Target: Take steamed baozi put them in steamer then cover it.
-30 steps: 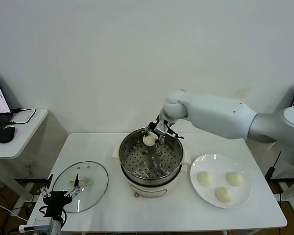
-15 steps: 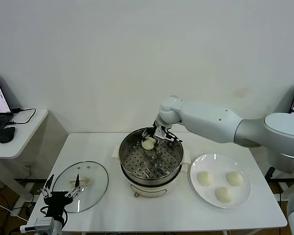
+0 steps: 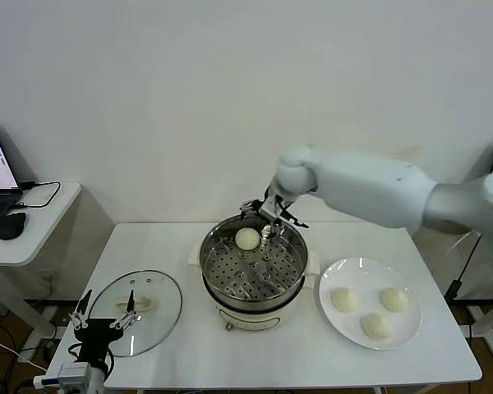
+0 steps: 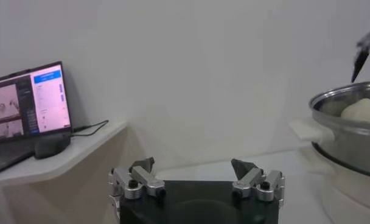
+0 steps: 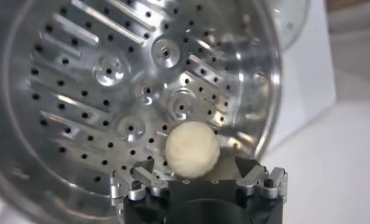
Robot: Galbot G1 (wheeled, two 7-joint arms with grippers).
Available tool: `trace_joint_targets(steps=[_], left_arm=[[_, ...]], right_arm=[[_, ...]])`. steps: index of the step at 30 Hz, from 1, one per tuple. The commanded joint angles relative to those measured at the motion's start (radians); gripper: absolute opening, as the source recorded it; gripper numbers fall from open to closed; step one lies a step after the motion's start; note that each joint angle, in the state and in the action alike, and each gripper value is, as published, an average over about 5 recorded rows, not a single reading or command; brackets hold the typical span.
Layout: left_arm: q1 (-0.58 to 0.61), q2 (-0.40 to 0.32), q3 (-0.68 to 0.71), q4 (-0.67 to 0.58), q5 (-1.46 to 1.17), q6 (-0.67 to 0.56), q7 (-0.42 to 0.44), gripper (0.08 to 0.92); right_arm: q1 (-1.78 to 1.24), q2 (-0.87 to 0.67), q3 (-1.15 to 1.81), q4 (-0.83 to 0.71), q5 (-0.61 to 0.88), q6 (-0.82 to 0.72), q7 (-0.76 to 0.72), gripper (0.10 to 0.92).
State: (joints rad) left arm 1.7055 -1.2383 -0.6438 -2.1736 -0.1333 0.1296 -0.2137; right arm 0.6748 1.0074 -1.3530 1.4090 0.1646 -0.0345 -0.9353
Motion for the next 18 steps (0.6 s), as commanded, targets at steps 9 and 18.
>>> trace_joint_targets(steps=[9, 18], left_arm=[[0.003, 0.019, 0.006, -0.016, -0.002, 0.007, 0.006, 0.823], [0.003, 0.029, 0.002, -0.017, -0.005, 0.013, 0.006, 0.823]], right_arm=[[0.109, -0.537, -0.029, 0.398, 0.168, -0.476, -0.032, 0.823], [0.001, -0.717, -0.062, 0.439, 0.015, -0.384, -0.070, 0.823]])
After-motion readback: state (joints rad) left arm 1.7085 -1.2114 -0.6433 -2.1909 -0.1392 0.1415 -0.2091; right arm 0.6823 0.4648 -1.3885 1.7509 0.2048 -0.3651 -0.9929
